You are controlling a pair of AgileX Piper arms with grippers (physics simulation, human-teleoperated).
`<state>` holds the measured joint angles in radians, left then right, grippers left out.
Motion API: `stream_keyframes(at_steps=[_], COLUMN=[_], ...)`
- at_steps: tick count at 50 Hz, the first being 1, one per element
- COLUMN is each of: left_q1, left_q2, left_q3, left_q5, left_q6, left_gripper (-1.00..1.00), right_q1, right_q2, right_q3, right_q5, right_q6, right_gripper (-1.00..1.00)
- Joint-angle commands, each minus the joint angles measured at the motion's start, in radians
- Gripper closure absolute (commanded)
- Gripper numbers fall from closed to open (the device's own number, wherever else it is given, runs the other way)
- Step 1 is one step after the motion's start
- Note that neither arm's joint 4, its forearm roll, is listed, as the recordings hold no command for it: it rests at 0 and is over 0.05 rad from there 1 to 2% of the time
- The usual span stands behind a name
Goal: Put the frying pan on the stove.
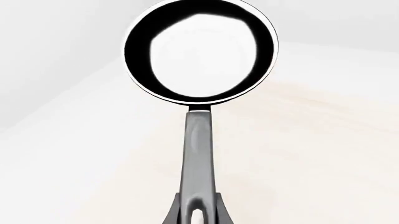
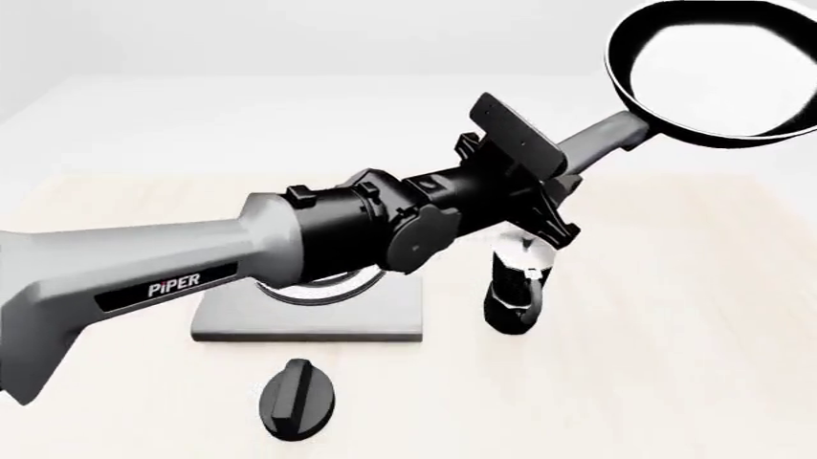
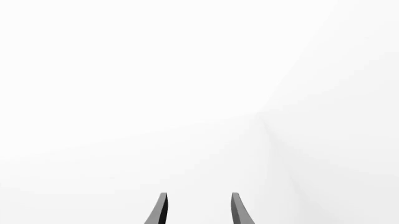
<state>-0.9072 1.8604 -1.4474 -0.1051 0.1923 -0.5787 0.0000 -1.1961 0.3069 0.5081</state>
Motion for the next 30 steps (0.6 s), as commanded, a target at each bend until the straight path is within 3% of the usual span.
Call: stream_keyframes(at_steps=[1,13,30], left_q1=[0.023,0.06,0.134], left_q2=[-0.085,-0.161,-0.294], left_q3=[0.068,0.145,0.322], left_q5=[-0.05,-0.074,-0.13], left_q6=[-0.012,-0.017,-0.036], left_gripper=[1.0,1.0,1.0], right_q1=[0.002,0.005,0.012], right_q2=[0.0,0.0,0.0], right_q3=[-0.008,-0.028,-0.036], right_q5=[0.011,0.029,0.036], right_q6=[0.0,0.001,-0.009], right_gripper=[-1.0,-1.0,-1.0])
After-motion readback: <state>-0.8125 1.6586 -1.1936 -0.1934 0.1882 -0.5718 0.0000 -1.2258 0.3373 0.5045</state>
